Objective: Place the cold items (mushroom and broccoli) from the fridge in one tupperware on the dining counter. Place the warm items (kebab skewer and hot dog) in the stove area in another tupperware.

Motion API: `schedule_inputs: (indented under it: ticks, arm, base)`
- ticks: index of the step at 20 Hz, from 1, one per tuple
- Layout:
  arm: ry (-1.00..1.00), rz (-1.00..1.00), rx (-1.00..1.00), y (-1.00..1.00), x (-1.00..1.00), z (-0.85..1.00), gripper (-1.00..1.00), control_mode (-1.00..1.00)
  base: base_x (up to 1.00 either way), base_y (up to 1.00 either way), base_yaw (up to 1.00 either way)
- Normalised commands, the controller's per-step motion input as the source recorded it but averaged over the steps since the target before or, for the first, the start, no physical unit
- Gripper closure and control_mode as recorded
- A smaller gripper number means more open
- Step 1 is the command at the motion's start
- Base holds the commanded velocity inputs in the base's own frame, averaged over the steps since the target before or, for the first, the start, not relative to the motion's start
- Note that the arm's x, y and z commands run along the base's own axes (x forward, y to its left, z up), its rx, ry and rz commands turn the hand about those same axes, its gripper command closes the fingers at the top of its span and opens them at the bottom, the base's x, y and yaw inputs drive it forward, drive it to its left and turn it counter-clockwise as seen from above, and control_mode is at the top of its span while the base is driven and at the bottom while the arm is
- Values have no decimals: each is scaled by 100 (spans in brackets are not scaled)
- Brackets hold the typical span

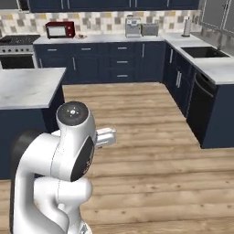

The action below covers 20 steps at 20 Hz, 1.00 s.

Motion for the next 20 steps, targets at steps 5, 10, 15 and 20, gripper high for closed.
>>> schedule_inputs:
  ticks: [5, 10, 15, 20]
  arm:
    - [0, 0, 0, 0, 0, 0, -100, 100]
    - [0, 0, 0, 0, 0, 0, -100, 100]
    - [0, 0, 0, 0, 0, 0, -100, 100]
    - [0, 0, 0, 0, 0, 0, -100, 100]
  base:
    - [100, 41, -18]
    - [100, 63, 1]
    - [100, 12, 15]
    - [100, -4, 15]
